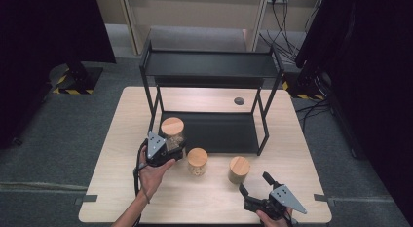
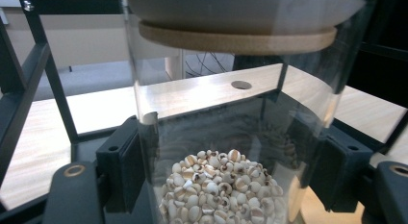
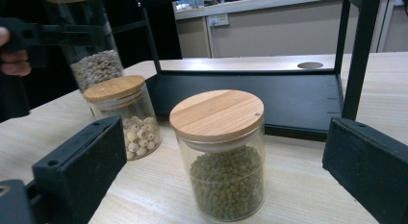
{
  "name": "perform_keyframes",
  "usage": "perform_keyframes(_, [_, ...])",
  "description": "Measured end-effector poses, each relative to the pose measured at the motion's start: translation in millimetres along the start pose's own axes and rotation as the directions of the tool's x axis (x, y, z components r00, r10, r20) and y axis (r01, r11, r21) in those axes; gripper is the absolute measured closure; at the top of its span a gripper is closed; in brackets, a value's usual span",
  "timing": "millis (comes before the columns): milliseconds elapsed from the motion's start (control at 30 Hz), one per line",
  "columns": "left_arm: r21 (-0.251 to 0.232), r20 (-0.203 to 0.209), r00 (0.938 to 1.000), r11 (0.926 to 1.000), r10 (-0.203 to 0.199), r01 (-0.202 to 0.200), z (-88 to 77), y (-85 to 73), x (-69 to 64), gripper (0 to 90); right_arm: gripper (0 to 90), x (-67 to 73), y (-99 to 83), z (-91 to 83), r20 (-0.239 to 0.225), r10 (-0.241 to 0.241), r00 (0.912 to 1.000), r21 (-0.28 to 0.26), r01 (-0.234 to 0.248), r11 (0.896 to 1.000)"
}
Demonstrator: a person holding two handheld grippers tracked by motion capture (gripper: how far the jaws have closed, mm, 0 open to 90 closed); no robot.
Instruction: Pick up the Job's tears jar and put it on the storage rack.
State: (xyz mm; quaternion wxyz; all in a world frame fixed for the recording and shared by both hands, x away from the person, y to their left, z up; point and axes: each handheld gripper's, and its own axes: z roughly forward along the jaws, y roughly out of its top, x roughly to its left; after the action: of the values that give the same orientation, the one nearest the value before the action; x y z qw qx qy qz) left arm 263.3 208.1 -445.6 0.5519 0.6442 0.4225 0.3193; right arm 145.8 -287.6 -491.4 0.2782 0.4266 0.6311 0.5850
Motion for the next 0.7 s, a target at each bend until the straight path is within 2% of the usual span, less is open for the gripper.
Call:
perform_keyframes(133, [0.002,-0.022,0.9997,0.9999,0.012,-0.012,10.6,2.2,-1.6,25.0,1.8,-0.2,0.0,0.2,-0.003,0.0,1.0,0.0,0.0,1.0])
perform_keyframes(700, [0.011,-0.097,0.9953,0.9999,0.0,0.001,47.8,7.2,-2.4,25.0,1.8,0.0,-0.4,0.4,-0.008,-0.002,1.0,0.0,0.002,1.0])
